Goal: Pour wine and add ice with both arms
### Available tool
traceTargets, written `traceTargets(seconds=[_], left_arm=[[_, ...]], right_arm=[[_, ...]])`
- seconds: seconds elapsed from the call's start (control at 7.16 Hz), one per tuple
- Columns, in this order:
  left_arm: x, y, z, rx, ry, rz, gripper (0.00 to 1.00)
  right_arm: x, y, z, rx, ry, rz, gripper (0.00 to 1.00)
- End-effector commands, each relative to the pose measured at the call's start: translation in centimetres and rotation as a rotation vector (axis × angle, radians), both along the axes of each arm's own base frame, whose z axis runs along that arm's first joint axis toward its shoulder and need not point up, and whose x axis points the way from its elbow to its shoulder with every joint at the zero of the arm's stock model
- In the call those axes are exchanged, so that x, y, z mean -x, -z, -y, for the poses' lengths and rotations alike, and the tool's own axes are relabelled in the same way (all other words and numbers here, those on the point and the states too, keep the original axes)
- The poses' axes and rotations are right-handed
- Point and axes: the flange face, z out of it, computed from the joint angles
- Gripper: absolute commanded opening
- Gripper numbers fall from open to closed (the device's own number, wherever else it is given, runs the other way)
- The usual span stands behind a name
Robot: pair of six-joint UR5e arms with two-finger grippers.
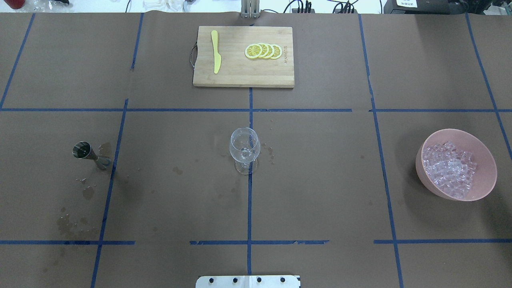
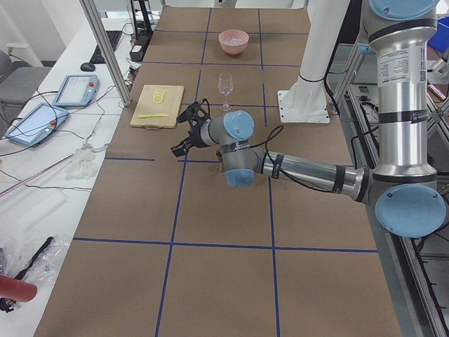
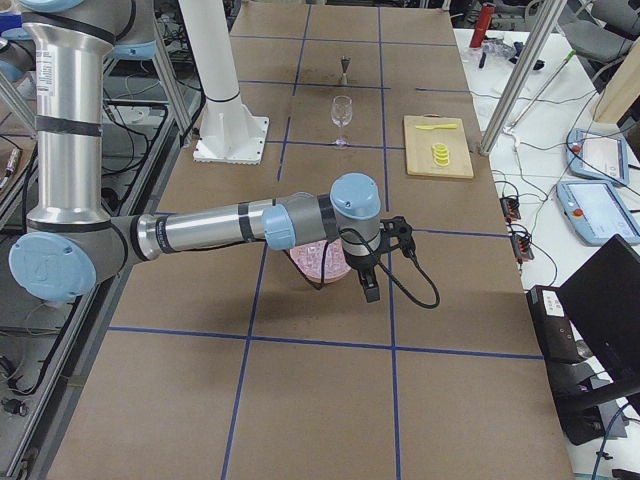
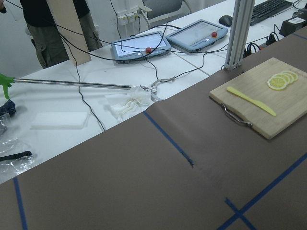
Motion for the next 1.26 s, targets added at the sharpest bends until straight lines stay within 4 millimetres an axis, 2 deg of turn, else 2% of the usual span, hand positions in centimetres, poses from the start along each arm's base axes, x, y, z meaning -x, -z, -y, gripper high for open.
traceTargets(seconds=[0.0,0.28,0.56,0.7,0.84,0.98,1.12], left_arm=[[-9.2,-0.7,-4.5,0.02,0.098,-0.104,1.0],[-15.9,-0.9,-7.7,0.037,0.233,-0.141,1.0],[-20.1,-1.7,-10.9,0.045,0.291,-0.151,1.0],[-22.3,-3.0,-12.8,0.047,0.323,-0.142,1.0],[-24.0,-3.7,-14.2,0.033,0.342,-0.129,1.0],[-24.5,-4.4,-14.6,0.036,0.352,-0.125,1.0],[-25.3,-6.1,-14.6,0.062,0.359,-0.124,1.0]], right_arm=[[0.0,-0.1,-0.1,0.003,-0.001,0.0,1.0],[0.0,-0.1,-0.2,0.003,-0.001,0.001,1.0],[-0.1,-0.1,-0.2,0.003,-0.001,0.0,1.0],[-0.1,-0.1,-0.2,0.003,-0.001,0.0,1.0],[-0.1,-0.1,-0.2,0.003,-0.001,0.0,1.0],[-0.1,-0.2,-0.2,0.004,-0.001,0.0,1.0],[-0.1,-0.1,-0.2,0.003,-0.001,0.0,1.0]])
